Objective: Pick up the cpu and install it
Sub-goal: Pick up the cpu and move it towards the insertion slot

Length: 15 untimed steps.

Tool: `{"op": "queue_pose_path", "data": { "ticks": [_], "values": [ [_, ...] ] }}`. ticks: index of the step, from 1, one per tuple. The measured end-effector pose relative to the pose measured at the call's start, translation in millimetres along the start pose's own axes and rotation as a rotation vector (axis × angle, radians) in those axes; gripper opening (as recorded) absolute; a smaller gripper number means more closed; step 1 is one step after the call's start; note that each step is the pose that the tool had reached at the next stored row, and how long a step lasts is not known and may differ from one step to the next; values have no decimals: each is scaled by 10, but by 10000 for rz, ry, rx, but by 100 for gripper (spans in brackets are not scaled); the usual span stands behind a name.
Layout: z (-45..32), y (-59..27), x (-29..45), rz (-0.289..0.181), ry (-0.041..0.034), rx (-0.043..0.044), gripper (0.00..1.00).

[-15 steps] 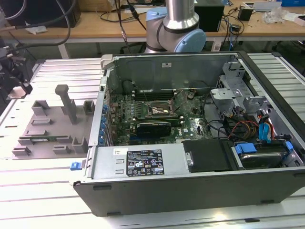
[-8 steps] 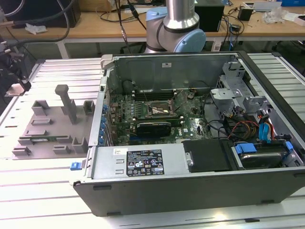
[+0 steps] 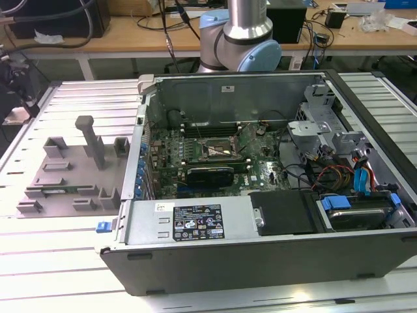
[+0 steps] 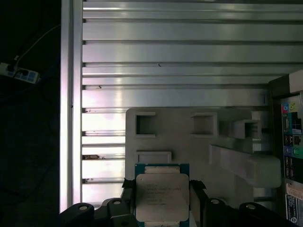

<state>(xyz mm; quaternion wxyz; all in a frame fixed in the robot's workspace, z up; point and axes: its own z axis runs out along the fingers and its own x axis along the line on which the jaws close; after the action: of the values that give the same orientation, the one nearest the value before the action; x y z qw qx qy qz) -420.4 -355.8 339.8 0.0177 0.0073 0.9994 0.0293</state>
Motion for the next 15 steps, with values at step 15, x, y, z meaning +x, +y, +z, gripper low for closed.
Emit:
{"op": "queue_pose_path", "data": {
  "ticks": [15],
  "values": [
    [-233,65,-7,0,-1,0,55]
  ]
}}
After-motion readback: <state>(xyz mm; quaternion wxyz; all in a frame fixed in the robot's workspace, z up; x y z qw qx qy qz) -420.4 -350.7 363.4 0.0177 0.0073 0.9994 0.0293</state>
